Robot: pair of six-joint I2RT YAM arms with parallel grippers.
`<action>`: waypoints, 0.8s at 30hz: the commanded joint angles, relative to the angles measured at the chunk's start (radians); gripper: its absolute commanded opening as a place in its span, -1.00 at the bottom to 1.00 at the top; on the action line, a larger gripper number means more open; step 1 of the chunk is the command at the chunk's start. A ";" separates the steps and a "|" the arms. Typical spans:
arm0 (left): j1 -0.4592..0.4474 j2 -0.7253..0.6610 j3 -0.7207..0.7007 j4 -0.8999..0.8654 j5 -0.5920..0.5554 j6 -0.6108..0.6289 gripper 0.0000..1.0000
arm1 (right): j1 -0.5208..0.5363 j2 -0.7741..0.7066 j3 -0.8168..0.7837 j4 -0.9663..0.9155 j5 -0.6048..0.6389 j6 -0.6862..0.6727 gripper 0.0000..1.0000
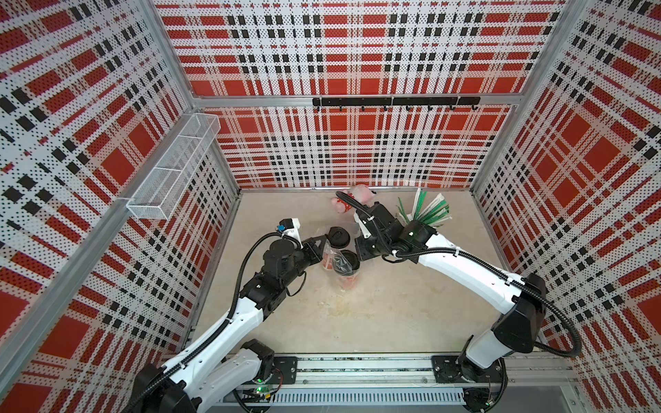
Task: Pack milk tea into plastic carrier bags
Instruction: Adjust the plastic carrier bag at the center of the board.
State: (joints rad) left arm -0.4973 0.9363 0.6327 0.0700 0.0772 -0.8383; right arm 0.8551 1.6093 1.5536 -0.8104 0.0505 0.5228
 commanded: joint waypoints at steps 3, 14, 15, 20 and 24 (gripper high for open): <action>0.000 -0.057 -0.013 0.009 -0.017 0.000 -0.96 | 0.009 -0.040 0.011 0.055 -0.031 0.006 -0.74; 0.016 -0.077 -0.007 -0.049 -0.029 0.013 -0.98 | 0.009 -0.071 0.077 0.014 0.018 -0.052 -0.12; 0.018 -0.083 -0.010 -0.053 -0.030 0.013 -0.98 | 0.006 -0.082 0.080 0.014 0.026 -0.061 -0.02; 0.023 -0.102 -0.025 -0.056 -0.033 0.011 -0.98 | -0.018 -0.149 0.095 -0.011 0.098 -0.102 0.22; 0.028 -0.109 -0.031 -0.055 -0.032 0.010 -0.98 | -0.159 -0.228 0.004 -0.004 0.118 -0.149 0.20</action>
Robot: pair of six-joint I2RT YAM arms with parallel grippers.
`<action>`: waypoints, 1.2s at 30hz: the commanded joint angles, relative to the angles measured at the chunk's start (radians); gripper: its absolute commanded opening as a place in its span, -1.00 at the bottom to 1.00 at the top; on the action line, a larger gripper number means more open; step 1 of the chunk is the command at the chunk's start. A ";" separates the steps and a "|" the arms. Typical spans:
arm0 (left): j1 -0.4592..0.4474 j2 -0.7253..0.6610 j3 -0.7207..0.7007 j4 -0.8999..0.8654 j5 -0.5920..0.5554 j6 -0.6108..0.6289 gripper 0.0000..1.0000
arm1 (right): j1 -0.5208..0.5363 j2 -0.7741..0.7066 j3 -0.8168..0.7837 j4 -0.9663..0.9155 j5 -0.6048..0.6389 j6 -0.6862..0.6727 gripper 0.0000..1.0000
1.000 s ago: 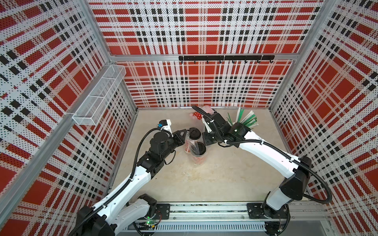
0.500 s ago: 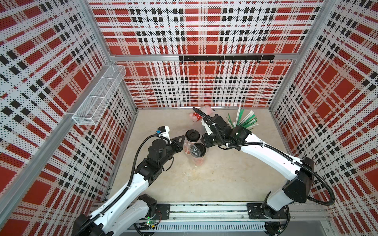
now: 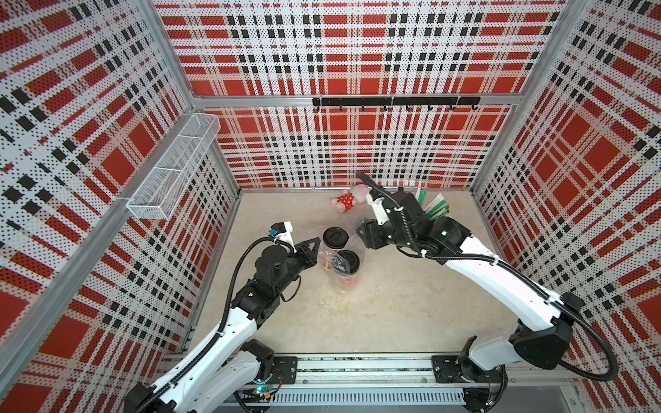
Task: Pack milk tea into plastic carrier bags
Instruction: Adjust the plastic carrier bag at the center of the board, then pick up the straw from the container.
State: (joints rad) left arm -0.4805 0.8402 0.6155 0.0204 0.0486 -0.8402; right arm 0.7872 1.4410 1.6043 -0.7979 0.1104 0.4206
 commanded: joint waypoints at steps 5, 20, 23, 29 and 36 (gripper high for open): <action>0.016 -0.010 -0.010 -0.008 0.002 0.016 -0.98 | -0.282 -0.100 -0.155 -0.006 0.064 -0.130 0.17; 0.022 -0.005 -0.005 -0.006 0.000 0.013 -0.98 | -0.521 0.054 -0.218 0.168 -0.187 -0.302 -0.11; 0.023 -0.011 -0.006 -0.011 -0.003 0.014 -0.98 | -0.521 0.093 -0.195 0.188 -0.183 -0.310 -0.13; 0.028 -0.016 -0.006 -0.011 -0.004 0.015 -0.98 | -0.522 0.125 -0.181 0.221 -0.156 -0.308 -0.25; 0.032 -0.015 0.003 -0.017 0.001 0.022 -0.98 | -0.521 0.171 -0.178 0.248 -0.146 -0.325 -0.26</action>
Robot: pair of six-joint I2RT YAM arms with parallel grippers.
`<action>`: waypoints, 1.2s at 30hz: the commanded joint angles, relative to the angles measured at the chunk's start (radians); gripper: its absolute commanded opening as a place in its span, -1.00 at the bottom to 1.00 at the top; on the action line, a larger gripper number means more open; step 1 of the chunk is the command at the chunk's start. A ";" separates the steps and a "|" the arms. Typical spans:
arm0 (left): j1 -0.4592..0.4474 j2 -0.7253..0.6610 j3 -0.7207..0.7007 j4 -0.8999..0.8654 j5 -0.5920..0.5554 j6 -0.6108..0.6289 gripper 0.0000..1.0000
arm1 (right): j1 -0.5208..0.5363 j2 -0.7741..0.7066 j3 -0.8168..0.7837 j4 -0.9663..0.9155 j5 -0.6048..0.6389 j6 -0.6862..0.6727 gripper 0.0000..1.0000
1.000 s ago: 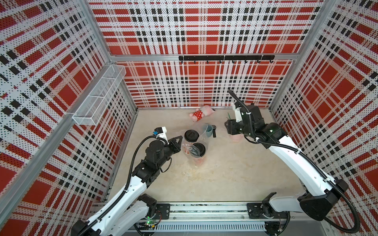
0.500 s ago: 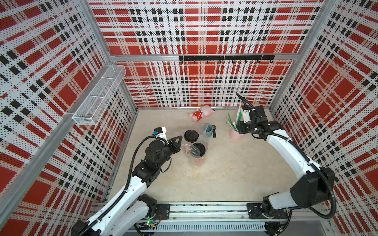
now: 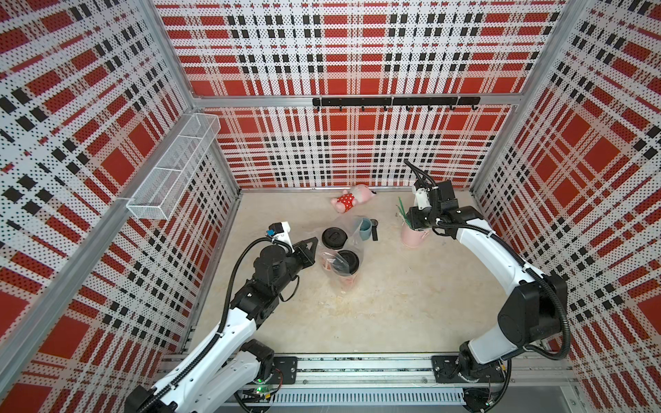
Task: Pack milk tea into plastic carrier bags
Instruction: Pick up the straw from the container.
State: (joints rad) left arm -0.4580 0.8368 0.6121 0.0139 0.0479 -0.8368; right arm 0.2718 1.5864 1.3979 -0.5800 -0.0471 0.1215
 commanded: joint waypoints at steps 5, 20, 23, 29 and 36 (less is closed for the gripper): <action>0.012 -0.019 0.000 -0.012 -0.004 0.015 -0.98 | -0.006 0.050 0.034 0.054 0.002 -0.054 -0.32; 0.014 -0.023 0.000 -0.014 -0.006 0.011 -0.98 | -0.006 -0.069 0.049 0.053 0.092 -0.068 -0.80; 0.013 -0.022 0.000 -0.012 -0.006 0.011 -0.97 | -0.005 -0.120 0.071 0.031 0.114 -0.076 -0.85; 0.015 -0.020 -0.003 -0.008 -0.006 0.010 -0.97 | -0.006 -0.212 0.119 -0.048 0.099 -0.097 -0.92; 0.015 -0.018 0.000 -0.006 0.001 0.010 -0.97 | -0.001 -0.331 0.235 -0.092 -0.046 -0.030 -1.00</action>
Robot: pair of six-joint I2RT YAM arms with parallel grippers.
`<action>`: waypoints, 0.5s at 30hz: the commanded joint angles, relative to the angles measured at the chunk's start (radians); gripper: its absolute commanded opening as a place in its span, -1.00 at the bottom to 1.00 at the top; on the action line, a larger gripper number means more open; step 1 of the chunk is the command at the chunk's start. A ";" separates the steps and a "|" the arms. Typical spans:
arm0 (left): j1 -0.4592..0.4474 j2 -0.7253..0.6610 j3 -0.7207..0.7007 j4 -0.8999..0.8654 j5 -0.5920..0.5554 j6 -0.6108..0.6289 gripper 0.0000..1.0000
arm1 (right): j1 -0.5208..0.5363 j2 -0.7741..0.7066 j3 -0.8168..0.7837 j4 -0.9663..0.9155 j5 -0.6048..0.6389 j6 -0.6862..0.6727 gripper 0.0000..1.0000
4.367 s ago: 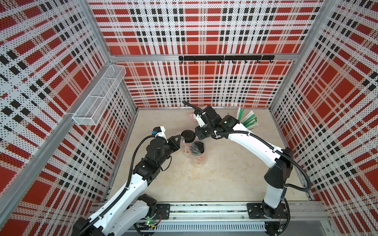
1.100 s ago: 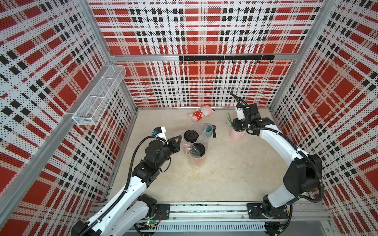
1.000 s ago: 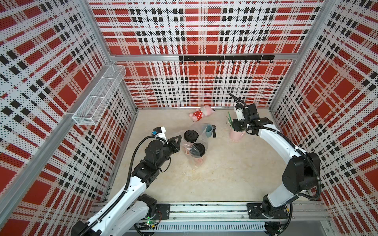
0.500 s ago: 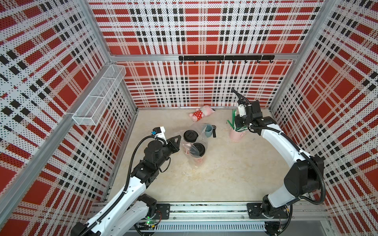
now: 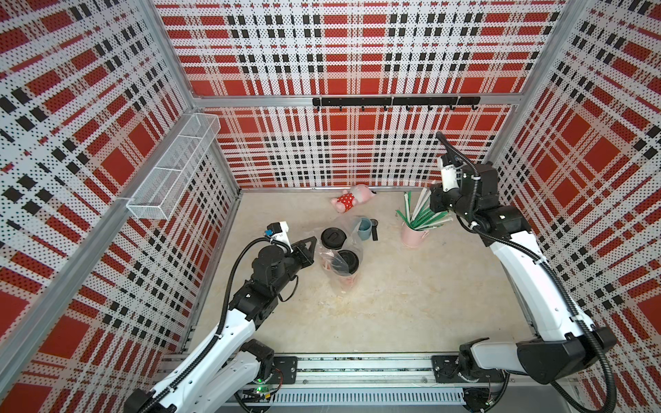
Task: Pack milk tea into plastic carrier bags
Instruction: Pick up the straw from the container, then place the straw in the plastic carrier bag.
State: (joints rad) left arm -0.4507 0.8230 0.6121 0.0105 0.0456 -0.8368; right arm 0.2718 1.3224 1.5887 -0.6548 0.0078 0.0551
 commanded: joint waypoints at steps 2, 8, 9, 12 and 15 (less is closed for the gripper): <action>0.008 -0.007 0.000 -0.004 0.004 0.008 -0.97 | 0.036 -0.099 0.066 0.016 -0.224 0.074 -1.00; 0.007 -0.015 -0.005 0.002 0.001 0.001 -0.97 | 0.368 -0.117 0.140 0.012 -0.152 0.123 -1.00; 0.008 -0.015 -0.005 0.005 0.001 0.001 -0.97 | 0.414 -0.118 0.127 0.035 -0.164 0.135 -1.00; 0.009 -0.006 0.004 0.002 0.008 0.005 -0.97 | 0.532 -0.087 0.120 0.035 -0.138 0.140 -1.00; 0.009 -0.002 0.011 0.003 0.013 0.007 -0.97 | 0.587 -0.042 0.127 -0.004 -0.089 0.138 -1.00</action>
State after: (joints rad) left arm -0.4503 0.8230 0.6121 0.0105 0.0467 -0.8402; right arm 0.8215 1.2366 1.7191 -0.6262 -0.1242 0.1814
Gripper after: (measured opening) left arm 0.042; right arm 0.052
